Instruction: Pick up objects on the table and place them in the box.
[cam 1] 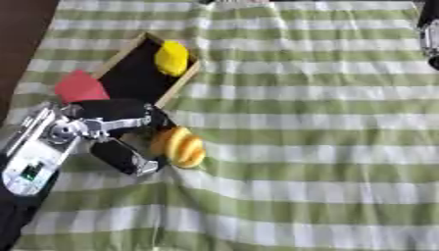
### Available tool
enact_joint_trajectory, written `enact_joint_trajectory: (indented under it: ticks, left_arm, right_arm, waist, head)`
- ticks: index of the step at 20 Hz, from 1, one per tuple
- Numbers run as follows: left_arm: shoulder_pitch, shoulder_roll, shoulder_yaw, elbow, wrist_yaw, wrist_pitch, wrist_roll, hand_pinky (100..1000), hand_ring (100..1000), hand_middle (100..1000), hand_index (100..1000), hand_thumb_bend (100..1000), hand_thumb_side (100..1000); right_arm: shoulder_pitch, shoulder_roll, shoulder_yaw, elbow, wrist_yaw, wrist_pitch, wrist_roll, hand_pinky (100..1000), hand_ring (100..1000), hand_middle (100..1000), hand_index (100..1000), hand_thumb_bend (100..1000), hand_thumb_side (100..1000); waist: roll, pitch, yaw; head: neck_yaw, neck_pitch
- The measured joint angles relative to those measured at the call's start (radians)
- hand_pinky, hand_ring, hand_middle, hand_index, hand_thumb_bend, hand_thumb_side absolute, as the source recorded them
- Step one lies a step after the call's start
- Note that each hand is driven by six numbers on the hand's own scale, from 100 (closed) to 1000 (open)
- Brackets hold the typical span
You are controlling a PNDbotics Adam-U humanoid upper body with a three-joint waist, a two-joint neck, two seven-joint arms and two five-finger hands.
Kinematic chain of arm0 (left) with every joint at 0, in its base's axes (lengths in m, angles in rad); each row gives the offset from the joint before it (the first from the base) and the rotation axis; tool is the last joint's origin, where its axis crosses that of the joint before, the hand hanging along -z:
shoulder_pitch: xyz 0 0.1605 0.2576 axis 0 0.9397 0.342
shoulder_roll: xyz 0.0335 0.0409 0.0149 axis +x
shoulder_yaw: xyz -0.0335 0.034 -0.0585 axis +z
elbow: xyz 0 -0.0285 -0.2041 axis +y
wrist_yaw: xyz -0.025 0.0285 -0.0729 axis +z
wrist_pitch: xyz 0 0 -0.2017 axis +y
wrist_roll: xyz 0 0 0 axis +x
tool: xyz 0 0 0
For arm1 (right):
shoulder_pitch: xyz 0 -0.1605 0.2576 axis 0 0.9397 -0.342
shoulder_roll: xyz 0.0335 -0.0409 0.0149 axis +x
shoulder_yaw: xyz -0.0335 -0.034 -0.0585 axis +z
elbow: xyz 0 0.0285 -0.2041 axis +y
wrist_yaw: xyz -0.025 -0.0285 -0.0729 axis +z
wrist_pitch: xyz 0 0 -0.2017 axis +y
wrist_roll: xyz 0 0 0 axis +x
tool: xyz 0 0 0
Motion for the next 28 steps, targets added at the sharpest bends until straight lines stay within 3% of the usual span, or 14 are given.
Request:
enact_joint_trajectory:
  ticks: [2, 6, 9, 13, 16, 25, 28]
  left_arm:
    - [-0.001, 0.0, 0.003, 0.0, 0.005, 0.01, 0.003, 790, 716, 610, 799, 111, 363]
    - [-0.003, 0.0, 0.004, -0.007, 0.005, 0.026, 0.023, 802, 725, 621, 808, 134, 379]
    - [-0.003, 0.0, 0.003, -0.016, 0.004, 0.028, 0.026, 839, 760, 687, 863, 195, 381]
    - [-0.003, 0.0, 0.004, -0.025, 0.004, 0.023, 0.022, 805, 709, 584, 798, 140, 242]
    - [-0.003, 0.0, 0.011, -0.029, 0.005, 0.035, 0.041, 767, 626, 483, 690, 147, 100]
    - [-0.006, 0.0, 0.047, -0.102, 0.015, 0.068, 0.166, 651, 499, 374, 551, 100, 100]
    - [-0.015, 0.001, 0.068, -0.144, 0.03, 0.078, 0.21, 649, 498, 376, 551, 100, 100]
  right_arm:
    - [0.005, 0.0, 0.0, 0.0, 0.0, 0.0, 0.0, 894, 920, 738, 835, 100, 397]
    - [0.006, 0.0, 0.0, 0.0, 0.0, 0.0, 0.0, 894, 919, 738, 835, 100, 399]
    - [0.006, 0.001, 0.0, 0.0, 0.002, 0.0, 0.0, 894, 919, 737, 835, 100, 403]
    - [0.011, 0.001, 0.0, 0.0, 0.004, 0.003, 0.003, 894, 920, 737, 837, 100, 402]
    - [0.014, 0.002, 0.0, 0.0, 0.004, 0.003, 0.003, 894, 920, 737, 839, 100, 406]
    - [0.02, 0.01, 0.0, 0.0, 0.004, 0.002, 0.002, 895, 922, 738, 840, 100, 412]
    - [0.023, 0.01, 0.0, 0.0, 0.004, 0.001, 0.0, 895, 922, 738, 841, 100, 409]
  waist:
    - [0.0, 0.0, 0.0]
    - [0.0, 0.0, 0.0]
    - [0.0, -0.001, 0.0]
    - [0.0, -0.001, 0.001]
    - [0.0, -0.001, 0.001]
    - [-0.001, -0.003, 0.007]
    - [-0.001, -0.006, 0.007]
  head:
    - [0.0, 0.0]
    - [0.0, 0.0]
    - [0.0, 0.0]
    - [0.0, 0.0]
    - [0.0, 0.0]
    - [0.0, -0.001]
    - [0.0, -0.001]
